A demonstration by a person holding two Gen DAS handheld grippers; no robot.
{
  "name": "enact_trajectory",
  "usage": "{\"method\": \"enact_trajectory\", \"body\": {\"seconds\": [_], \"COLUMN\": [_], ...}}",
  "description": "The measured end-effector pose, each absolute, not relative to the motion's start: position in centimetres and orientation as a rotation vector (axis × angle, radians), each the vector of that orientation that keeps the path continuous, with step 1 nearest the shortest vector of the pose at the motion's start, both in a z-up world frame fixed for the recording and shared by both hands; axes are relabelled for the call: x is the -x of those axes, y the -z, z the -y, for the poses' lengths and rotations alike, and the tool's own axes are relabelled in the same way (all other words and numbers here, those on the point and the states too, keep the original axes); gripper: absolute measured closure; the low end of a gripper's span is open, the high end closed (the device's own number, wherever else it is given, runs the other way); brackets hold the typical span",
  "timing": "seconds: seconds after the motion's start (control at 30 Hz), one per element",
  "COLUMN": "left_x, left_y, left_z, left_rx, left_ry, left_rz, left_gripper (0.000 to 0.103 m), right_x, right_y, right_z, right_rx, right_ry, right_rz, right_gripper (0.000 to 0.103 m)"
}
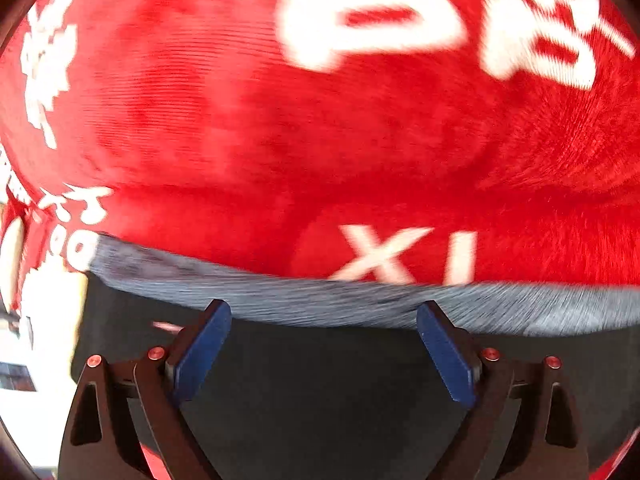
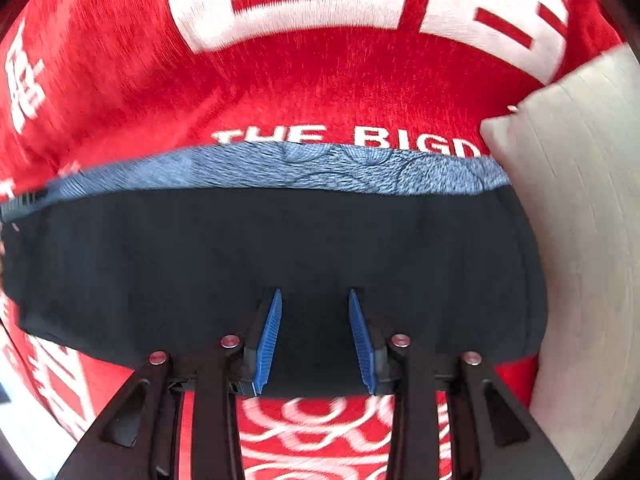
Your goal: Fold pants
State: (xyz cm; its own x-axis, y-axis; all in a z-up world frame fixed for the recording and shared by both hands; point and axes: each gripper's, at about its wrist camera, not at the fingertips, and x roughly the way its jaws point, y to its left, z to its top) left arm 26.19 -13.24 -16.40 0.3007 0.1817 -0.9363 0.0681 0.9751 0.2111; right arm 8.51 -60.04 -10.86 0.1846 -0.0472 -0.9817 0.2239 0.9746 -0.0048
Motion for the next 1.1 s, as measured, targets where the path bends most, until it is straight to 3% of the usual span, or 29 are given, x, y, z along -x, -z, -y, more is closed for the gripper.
{"method": "enact_trajectory", "body": {"seconds": [0.1, 0.3, 0.63, 1.03, 1.1], "left_x": [-25.3, -28.0, -22.9, -20.8, -21.3], "left_y": [15.7, 19.8, 16.6, 19.0, 19.5], "left_z": [8.2, -0.9, -3.2, -4.8, -5.7], "left_rx": [-0.259, -0.208, -0.259, -0.187, -0.189], "left_ry": [-0.107, -0.235, -0.057, -0.039, -0.030], "left_rz": [-1.245, -1.294, -1.278, -1.292, -1.301], "left_gripper": [0.007, 0.004, 0.004, 0.003, 0.003], "right_x": [-7.5, -6.6, -6.6, -7.9, -8.5], "right_y": [9.4, 10.7, 17.5, 20.3, 19.9], "right_z": [56.9, 46.4, 31.2, 30.3, 30.6], "right_rx": [-0.206, -0.420, -0.819, -1.018, -1.021], "right_ry": [0.172, -0.029, -0.307, -0.209, -0.182], "right_rz": [-1.341, -1.341, -1.359, -1.329, -1.326], "right_gripper": [0.064, 0.061, 0.059, 0.060, 0.086]}}
